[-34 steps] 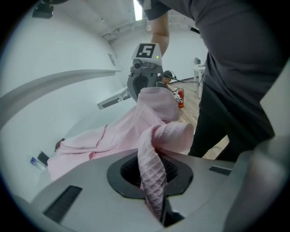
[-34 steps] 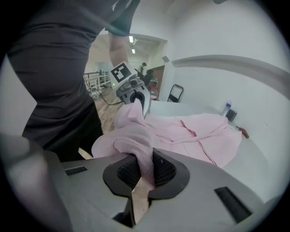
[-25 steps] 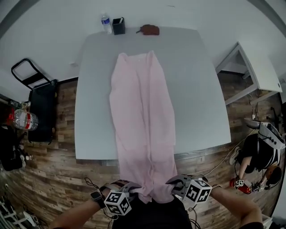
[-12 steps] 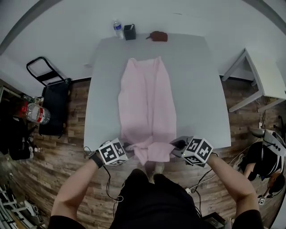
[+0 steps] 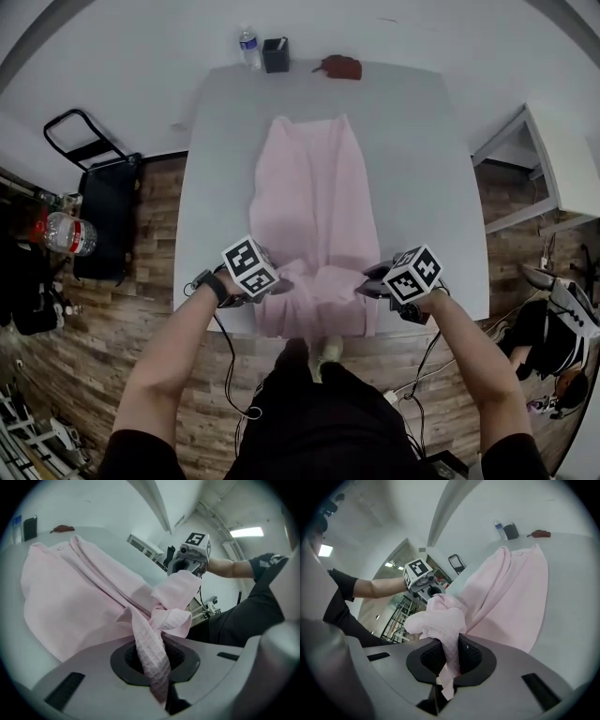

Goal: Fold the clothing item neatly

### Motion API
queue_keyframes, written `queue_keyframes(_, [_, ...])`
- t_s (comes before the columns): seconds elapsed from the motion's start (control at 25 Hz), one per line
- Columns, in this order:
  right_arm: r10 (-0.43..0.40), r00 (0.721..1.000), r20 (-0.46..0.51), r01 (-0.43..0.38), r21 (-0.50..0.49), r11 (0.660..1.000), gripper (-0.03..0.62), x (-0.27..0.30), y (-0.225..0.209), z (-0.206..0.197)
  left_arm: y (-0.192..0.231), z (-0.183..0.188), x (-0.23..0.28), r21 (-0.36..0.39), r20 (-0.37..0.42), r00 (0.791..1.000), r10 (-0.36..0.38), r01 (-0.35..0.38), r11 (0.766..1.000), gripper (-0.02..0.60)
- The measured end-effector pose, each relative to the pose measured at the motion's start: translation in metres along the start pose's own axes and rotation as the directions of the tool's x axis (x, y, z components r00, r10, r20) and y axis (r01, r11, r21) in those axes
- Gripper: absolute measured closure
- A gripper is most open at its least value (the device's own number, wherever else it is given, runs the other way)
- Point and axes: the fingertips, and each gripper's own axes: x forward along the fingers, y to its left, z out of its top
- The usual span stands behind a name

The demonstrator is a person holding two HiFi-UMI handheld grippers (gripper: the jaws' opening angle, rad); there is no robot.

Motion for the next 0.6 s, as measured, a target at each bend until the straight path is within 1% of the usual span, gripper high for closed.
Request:
queue_keyframes(0.08, [0.004, 1.0, -0.001, -0.004, 0.045, 0.999, 0.556, 0.001, -0.014, 0.011, 0.014, 0.009, -0.006, -0.024, 0.01, 1.0, -0.023, 0.023, 0.999, 0.554])
queue_keyframes(0.2, [-0.013, 1.0, 0.007, 0.012, 0.125, 0.992, 0.556, 0.0, -0.045, 0.025, 0.044, 0.016, -0.011, -0.048, -0.008, 1.0, -0.008, 0.008, 0.999, 0.554])
queue_keyframes(0.32, [-0.099, 0.995, 0.01, 0.096, 0.156, 0.983, 0.554, 0.001, -0.079, 0.038, 0.078, 0.021, -0.014, -0.05, -0.03, 0.999, 0.043, -0.045, 0.998, 0.554])
queue_keyframes(0.4, [-0.144, 0.989, 0.012, 0.14, 0.164, 0.976, 0.554, 0.004, -0.095, 0.043, 0.09, 0.026, -0.016, -0.064, -0.032, 0.999, 0.04, -0.042, 0.997, 0.554])
queue_keyframes(0.44, [-0.162, 0.987, 0.013, 0.157, 0.167, 0.973, 0.554, 0.006, -0.1, 0.044, 0.093, 0.026, -0.016, -0.058, -0.045, 0.998, 0.034, -0.036, 0.998, 0.54])
queue_keyframes(0.48, [-0.182, 0.983, 0.012, 0.178, 0.164, 0.97, 0.509, 0.008, -0.104, 0.044, 0.094, 0.026, -0.015, -0.043, -0.066, 0.997, 0.032, -0.035, 0.998, 0.473])
queue_keyframes(0.52, [-0.208, 0.978, 0.008, 0.205, 0.153, 0.967, 0.443, 0.008, -0.108, 0.044, 0.096, 0.026, -0.016, -0.024, -0.088, 0.996, 0.036, -0.038, 0.999, 0.413])
queue_keyframes(0.56, [-0.241, 0.971, 0.003, 0.238, 0.133, 0.962, 0.407, 0.006, -0.112, 0.044, 0.097, 0.028, -0.018, -0.007, -0.102, 0.994, 0.042, -0.043, 0.999, 0.375])
queue_keyframes(0.6, [-0.278, 0.961, 0.006, 0.275, 0.108, 0.955, 0.39, 0.002, -0.114, 0.045, 0.097, 0.031, -0.021, 0.007, -0.105, 0.993, 0.047, -0.046, 0.999, 0.35])
